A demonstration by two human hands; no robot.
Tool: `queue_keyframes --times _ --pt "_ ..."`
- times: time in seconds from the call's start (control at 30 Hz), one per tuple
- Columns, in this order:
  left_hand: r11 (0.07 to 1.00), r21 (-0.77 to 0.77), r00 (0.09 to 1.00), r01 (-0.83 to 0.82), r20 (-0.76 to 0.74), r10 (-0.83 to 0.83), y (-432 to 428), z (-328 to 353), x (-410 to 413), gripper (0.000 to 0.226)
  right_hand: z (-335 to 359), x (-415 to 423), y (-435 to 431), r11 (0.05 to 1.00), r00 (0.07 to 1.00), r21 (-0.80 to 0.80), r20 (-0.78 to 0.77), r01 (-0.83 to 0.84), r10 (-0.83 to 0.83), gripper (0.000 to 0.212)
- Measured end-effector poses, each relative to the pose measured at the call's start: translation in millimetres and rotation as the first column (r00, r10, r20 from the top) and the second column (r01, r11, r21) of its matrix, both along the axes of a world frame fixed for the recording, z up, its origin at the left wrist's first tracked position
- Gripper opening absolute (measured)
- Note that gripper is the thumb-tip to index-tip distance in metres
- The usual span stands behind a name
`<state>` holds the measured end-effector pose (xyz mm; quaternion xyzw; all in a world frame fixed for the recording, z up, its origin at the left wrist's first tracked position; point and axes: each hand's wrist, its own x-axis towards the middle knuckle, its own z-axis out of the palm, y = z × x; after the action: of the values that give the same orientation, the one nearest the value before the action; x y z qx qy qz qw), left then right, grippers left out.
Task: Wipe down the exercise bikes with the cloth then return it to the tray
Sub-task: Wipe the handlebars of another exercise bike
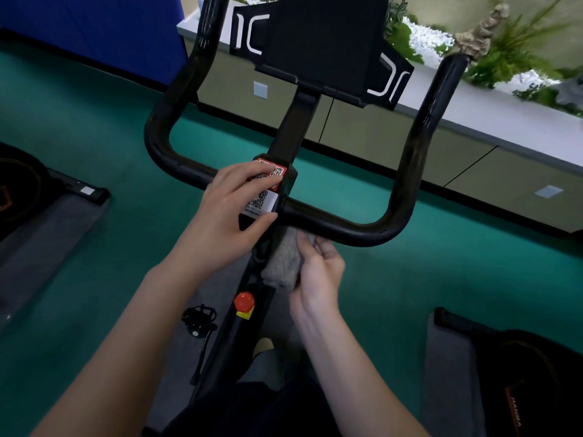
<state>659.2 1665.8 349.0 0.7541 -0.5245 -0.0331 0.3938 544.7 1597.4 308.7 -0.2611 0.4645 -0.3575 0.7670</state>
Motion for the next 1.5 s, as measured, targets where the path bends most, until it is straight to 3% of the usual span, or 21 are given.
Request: queue_keyframes --times 0.27,0.47,0.63,0.73,0.87,1.07,1.2,1.5 --pt "1.0 0.007 1.0 -0.009 -0.004 0.009 -0.1 1.6 -2.0 0.048 12.9 -58.0 -27.1 0.997 0.995 -0.033 -0.063 0.074 -0.076 0.016" --pt "0.999 0.034 0.987 -0.033 0.157 0.027 -7.9 4.7 -13.2 0.044 13.2 -63.1 -14.3 0.995 0.993 -0.1 -0.12 -0.024 0.012 0.01" --pt "0.996 0.084 0.97 0.027 0.239 -0.047 -25.7 7.8 -26.9 0.041 19.5 -85.2 -18.5 0.976 0.983 -0.212 -0.159 0.053 -0.088 0.011" --pt "0.991 0.132 0.968 0.031 0.241 -0.062 -30.9 6.1 -29.8 0.041 28.8 -98.0 -24.8 0.886 0.933 -0.458 -0.282 0.075 -0.224 0.013" --pt "0.99 0.136 0.971 0.022 0.234 -0.054 -32.4 3.9 -30.4 0.035 42.3 -87.2 -30.4 0.674 0.894 -0.739 -0.298 0.006 -0.334 0.026" --pt "0.992 0.126 0.972 0.033 0.229 -0.061 -30.8 4.7 -29.4 0.032 39.9 -50.2 -28.5 0.509 0.887 -0.833 -0.385 -0.215 -0.255 0.019" --pt "0.99 0.131 0.972 0.044 0.222 -0.073 -30.4 4.9 -27.6 0.03 37.5 -45.5 -32.5 0.322 0.833 -0.876 -0.457 -0.359 -0.312 0.022" --pt "0.995 0.089 0.977 0.041 0.204 -0.058 -30.9 0.5 -26.9 0.029 47.8 -77.8 -79.7 0.328 0.756 -0.871 -0.484 -0.366 -0.441 0.023"
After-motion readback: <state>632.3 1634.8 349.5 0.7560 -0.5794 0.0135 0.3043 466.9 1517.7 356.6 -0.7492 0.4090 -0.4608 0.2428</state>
